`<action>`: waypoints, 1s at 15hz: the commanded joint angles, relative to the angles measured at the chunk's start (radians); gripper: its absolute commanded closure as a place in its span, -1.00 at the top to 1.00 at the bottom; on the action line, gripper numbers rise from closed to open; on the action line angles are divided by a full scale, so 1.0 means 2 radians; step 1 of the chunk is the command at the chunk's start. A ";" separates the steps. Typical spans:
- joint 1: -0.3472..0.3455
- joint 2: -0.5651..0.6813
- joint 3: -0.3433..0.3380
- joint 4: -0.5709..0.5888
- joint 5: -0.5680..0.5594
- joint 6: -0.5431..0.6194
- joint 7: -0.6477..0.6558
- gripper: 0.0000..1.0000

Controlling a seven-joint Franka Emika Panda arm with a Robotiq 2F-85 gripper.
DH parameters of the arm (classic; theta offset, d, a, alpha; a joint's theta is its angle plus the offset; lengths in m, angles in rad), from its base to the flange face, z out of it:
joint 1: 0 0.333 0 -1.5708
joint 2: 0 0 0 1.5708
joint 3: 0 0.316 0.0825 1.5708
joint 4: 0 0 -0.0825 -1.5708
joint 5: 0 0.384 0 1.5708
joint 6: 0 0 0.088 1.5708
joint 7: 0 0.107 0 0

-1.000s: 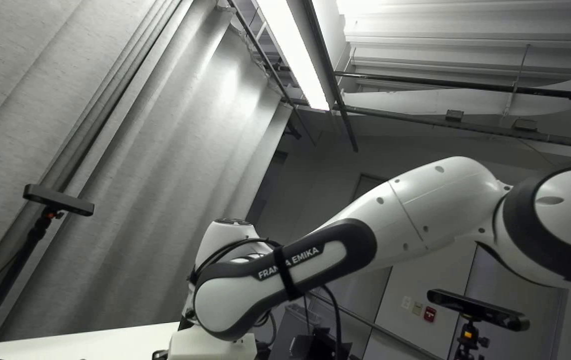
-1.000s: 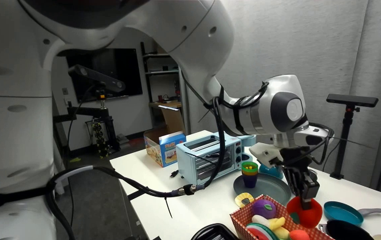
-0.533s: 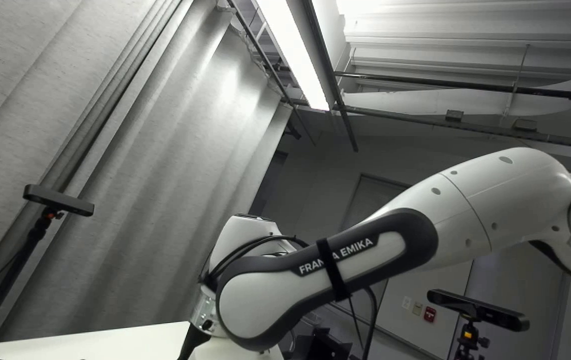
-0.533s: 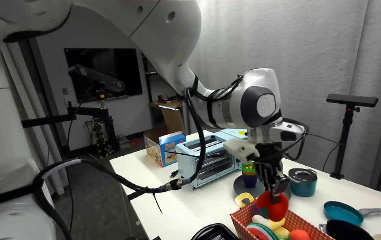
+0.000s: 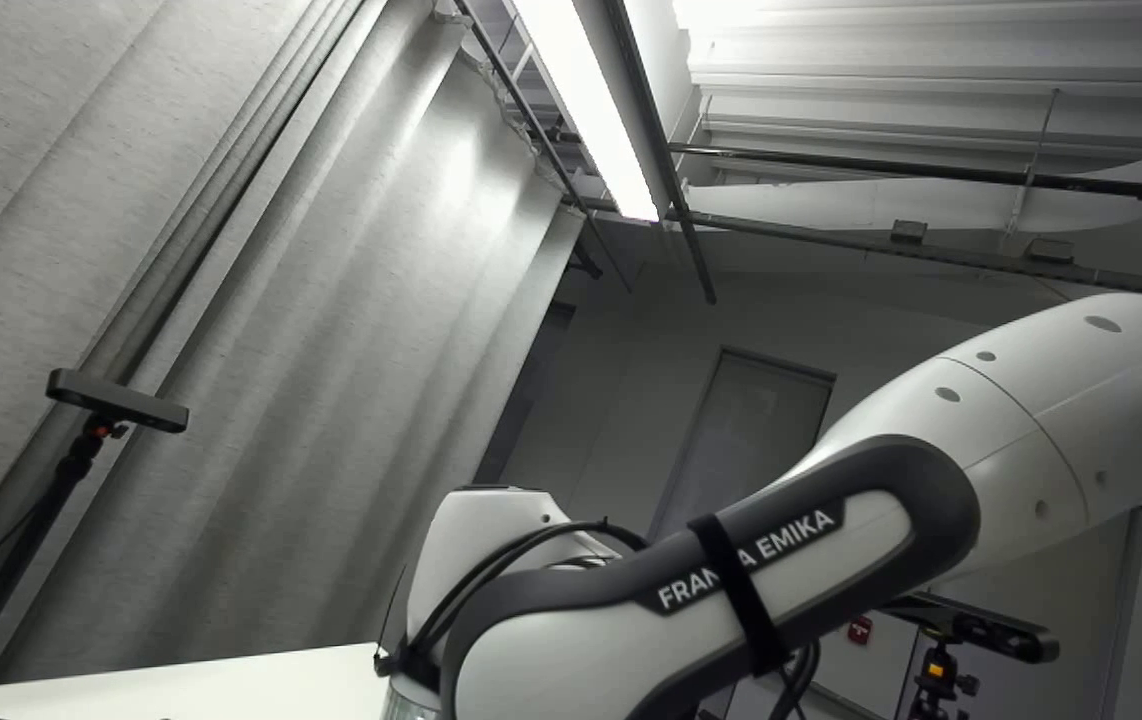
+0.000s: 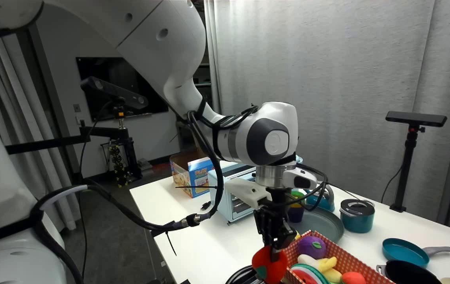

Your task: Pick up the red and purple plush toys from the basket and place them on the black tray.

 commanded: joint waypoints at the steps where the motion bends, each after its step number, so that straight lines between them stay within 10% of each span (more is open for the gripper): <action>1: -0.002 -0.013 0.012 -0.019 0.014 -0.013 -0.032 -0.90; 10: -0.005 0.093 0.008 0.017 -0.033 0.014 -0.015 -0.90; 12: -0.003 0.107 0.004 0.026 -0.036 0.010 -0.019 -0.11; 15: -0.002 0.114 -0.001 0.037 -0.048 0.007 -0.021 0.17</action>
